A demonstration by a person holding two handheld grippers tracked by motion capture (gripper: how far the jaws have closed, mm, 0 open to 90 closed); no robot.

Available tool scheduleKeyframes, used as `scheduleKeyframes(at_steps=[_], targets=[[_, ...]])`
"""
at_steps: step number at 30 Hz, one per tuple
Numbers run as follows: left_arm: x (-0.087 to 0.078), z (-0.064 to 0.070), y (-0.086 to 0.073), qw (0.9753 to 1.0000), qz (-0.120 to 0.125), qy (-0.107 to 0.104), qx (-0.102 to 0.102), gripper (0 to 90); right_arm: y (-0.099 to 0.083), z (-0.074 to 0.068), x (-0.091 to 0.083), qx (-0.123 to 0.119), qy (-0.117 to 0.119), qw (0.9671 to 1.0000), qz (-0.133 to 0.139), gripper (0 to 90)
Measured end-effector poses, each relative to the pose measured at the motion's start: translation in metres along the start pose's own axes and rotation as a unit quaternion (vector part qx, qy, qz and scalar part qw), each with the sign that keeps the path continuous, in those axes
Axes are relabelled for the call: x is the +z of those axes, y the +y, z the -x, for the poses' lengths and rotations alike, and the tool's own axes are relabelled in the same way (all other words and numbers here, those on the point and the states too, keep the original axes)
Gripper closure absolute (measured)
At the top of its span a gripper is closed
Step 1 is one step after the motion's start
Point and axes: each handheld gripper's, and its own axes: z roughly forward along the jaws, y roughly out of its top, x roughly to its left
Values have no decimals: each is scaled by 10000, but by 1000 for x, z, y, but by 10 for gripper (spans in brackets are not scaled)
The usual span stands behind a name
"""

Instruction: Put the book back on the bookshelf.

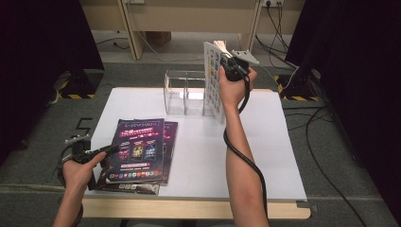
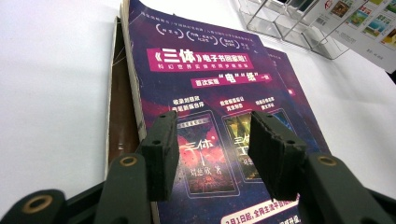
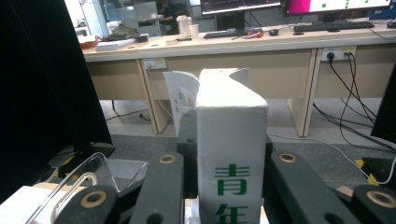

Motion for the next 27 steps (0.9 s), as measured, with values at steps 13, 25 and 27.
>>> scheduleKeyframes(at_steps=[13, 25, 27], targets=[[1, 0, -1, 10000, -26, -6, 7, 519, -15, -3, 0, -104, -173, 9997, -148, 735], [2, 4, -1, 10000, -35, -19, 51, 518, -27, -1, -27, -208, -216, 9985, -454, 731], [2, 4, -2, 10000, -48, -15, 61, 519, -28, 2, -30, -196, -187, 9984, -487, 731]])
